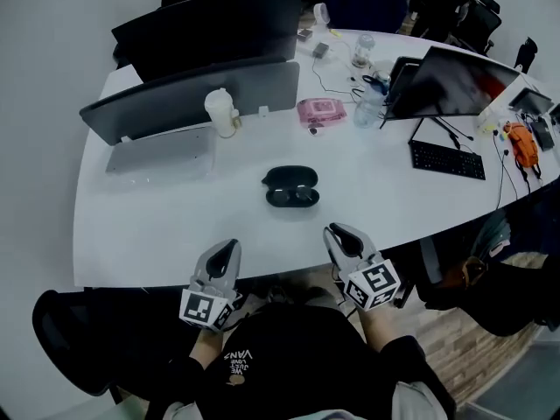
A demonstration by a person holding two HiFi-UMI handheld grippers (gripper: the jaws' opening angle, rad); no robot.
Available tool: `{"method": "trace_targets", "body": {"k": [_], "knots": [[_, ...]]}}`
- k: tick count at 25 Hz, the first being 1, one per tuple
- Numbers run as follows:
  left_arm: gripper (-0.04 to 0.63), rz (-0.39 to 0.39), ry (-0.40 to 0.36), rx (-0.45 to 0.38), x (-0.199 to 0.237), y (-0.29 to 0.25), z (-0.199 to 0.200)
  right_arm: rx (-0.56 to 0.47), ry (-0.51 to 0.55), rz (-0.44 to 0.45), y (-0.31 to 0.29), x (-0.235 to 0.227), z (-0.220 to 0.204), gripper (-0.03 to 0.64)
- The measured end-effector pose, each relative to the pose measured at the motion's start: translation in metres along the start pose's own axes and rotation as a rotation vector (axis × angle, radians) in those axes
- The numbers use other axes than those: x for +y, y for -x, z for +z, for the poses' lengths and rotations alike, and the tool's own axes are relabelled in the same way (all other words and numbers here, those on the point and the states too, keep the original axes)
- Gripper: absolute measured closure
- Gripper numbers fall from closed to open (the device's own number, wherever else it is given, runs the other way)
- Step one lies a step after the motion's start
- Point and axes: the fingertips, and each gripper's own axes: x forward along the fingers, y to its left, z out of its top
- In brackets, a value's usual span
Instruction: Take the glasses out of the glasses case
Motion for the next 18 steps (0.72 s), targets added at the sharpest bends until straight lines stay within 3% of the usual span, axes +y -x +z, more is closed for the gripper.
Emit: {"method": "trace_targets", "body": {"k": [8, 18], "knots": [[0.595, -0.026, 0.025, 0.001, 0.011, -0.002, -0.006, -0.005, 0.017, -0.038, -0.011, 0.0, 0.004, 0.614], [0.595, -0.022, 0.035, 0.008, 0.013, -0.035, -0.007, 0.013, 0.009, -0.018, -0.027, -0.024, 0.003, 0.618]]}}
